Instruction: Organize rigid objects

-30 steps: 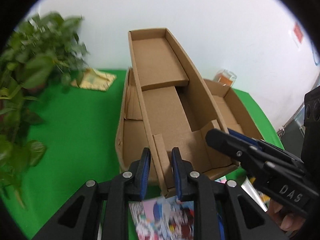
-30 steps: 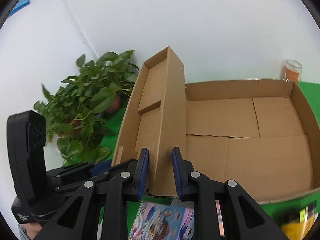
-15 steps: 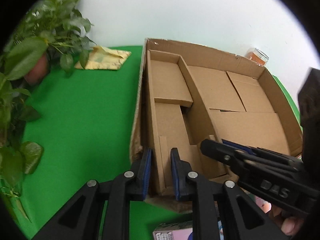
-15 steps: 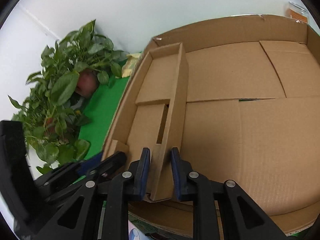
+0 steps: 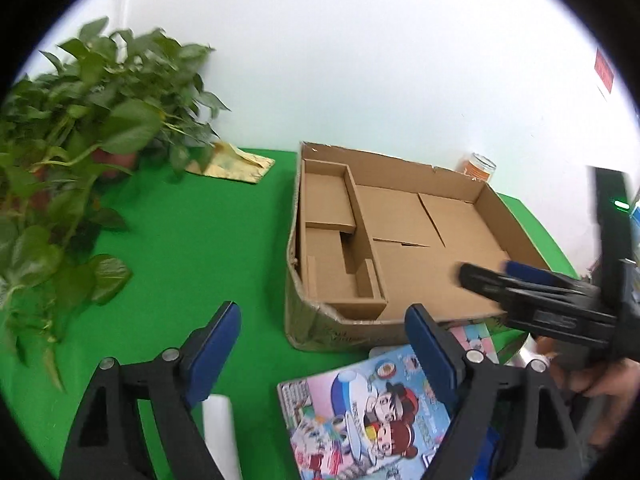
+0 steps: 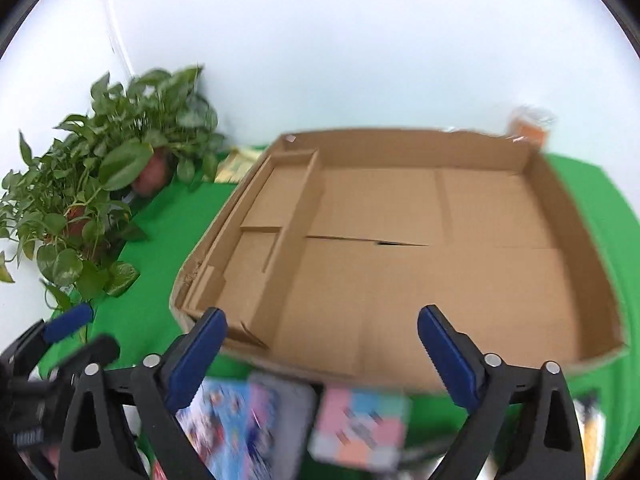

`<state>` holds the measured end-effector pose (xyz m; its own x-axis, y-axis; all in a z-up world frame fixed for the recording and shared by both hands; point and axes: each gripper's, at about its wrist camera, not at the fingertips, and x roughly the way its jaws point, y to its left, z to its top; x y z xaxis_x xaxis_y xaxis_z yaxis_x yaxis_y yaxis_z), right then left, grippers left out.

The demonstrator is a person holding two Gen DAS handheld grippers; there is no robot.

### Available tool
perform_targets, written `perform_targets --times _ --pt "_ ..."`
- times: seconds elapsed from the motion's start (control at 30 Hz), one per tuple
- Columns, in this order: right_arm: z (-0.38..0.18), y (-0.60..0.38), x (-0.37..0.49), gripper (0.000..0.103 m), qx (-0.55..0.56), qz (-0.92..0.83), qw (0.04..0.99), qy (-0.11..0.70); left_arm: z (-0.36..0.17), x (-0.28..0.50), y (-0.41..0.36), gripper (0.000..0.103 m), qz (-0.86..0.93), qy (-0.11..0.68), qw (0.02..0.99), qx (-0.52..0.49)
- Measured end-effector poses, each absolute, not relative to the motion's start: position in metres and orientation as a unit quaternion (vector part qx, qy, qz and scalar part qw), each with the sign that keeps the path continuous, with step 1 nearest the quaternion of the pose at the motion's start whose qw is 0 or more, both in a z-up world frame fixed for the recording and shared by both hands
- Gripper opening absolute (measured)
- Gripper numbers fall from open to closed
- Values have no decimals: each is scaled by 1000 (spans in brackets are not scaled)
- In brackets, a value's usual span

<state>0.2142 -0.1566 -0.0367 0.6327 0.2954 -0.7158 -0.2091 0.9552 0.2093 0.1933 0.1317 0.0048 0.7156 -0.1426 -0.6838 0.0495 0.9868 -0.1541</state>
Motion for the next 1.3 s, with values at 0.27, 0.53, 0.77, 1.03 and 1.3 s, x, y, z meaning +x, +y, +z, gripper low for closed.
perform_targets --times 0.27,0.53,0.77,1.03,1.3 --pt "-16 -198 124 98 19 132 920 369 -4 187 116 82 -55 383 920 -63" --pt "-34 -231 80 98 5 110 922 372 -6 145 87 59 -92 367 923 -65" --pt "-36 -238 61 96 -18 106 927 360 4 107 67 81 -76 351 933 -36" --pt "-23 -250 38 96 -30 148 924 352 20 94 76 81 -70 348 934 -36" --pt "-22 -241 3 96 3 299 881 367 -25 104 103 81 -111 444 880 -124"
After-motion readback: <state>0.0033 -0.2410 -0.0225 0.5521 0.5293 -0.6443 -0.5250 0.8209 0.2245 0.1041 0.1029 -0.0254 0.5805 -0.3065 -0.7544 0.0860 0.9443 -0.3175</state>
